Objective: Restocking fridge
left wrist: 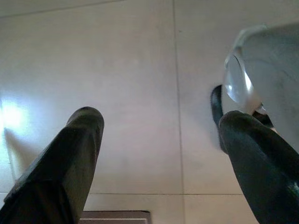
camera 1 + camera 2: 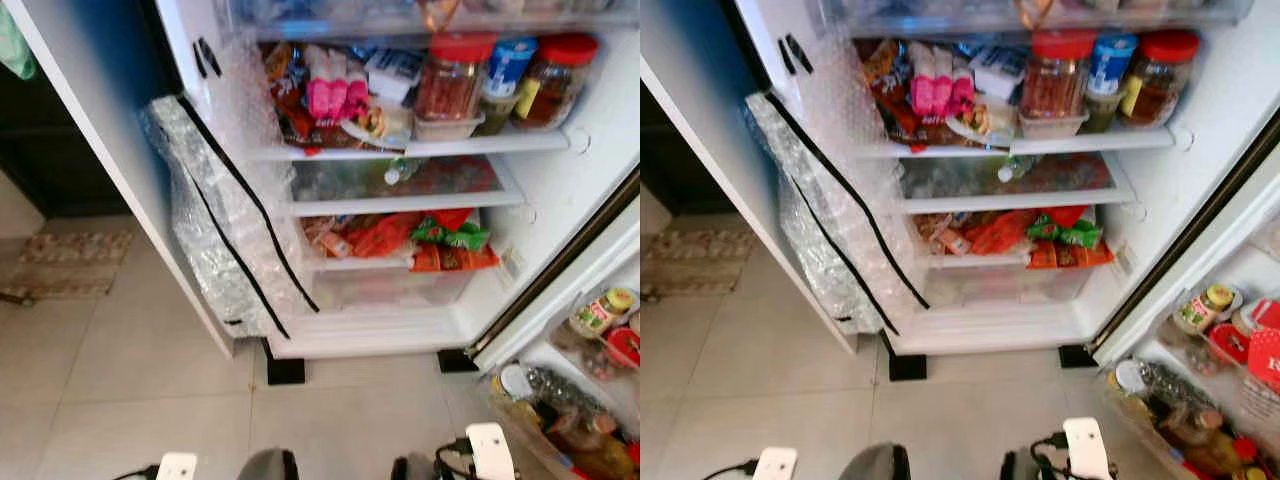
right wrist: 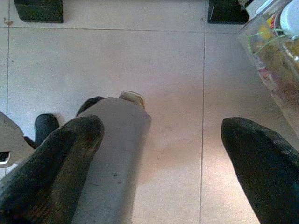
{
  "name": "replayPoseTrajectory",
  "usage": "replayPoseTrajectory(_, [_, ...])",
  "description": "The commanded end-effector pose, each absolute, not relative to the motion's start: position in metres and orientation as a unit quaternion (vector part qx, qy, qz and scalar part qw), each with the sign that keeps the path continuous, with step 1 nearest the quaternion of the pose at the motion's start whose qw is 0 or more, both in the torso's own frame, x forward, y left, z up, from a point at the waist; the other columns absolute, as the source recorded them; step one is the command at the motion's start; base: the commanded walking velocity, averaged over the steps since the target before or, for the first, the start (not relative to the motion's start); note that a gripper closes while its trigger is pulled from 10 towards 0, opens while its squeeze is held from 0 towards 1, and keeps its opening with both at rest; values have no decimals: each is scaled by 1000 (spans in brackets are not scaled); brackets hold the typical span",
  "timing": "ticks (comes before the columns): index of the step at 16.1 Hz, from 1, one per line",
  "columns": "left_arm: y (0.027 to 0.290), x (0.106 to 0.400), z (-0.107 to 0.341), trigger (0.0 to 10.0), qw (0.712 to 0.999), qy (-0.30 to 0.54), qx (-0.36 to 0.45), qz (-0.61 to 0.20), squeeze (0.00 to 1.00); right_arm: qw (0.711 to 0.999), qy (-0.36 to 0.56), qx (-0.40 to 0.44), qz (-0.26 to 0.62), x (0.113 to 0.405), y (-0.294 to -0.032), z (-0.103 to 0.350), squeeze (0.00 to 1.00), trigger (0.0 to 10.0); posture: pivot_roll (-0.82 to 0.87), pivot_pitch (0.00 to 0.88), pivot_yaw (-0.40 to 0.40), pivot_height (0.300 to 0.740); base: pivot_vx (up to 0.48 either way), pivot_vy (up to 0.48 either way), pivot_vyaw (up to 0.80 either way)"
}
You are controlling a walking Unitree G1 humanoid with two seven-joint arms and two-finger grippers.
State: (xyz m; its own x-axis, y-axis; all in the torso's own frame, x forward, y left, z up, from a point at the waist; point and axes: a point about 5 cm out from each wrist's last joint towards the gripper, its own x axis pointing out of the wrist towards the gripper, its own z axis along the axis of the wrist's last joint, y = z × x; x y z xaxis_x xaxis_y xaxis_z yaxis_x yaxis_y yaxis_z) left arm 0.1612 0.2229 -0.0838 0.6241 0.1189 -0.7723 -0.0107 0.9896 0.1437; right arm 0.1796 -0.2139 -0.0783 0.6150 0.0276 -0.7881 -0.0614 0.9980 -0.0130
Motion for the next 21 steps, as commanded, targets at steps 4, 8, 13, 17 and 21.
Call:
replayPoseTrajectory(4, [222,153,-88,10000,892,447,66,32,0,886,464,-10,23,164,-215,-86,0,10000,10,150,44,733,0,0,0])
replayPoseTrajectory(8, [221,153,-88,10000,891,449,67,31,0,885,465,-9,25,164,-215,-86,0,10000,9,150,42,740,0,0,0])
replayPoseTrajectory(13, [219,153,-88,10000,890,450,68,28,0,884,466,-9,25,164,-215,-86,0,10000,7,149,41,740,0,0,0])
replayPoseTrajectory(17, [218,152,-89,10000,888,453,71,25,0,883,469,-17,19,163,-216,-86,0,10000,2,137,42,740,0,0,0])
replayPoseTrajectory(21, [218,150,-90,10000,886,457,75,21,0,884,466,-16,17,163,-216,-86,0,10000,1,124,44,740,0,0,0])
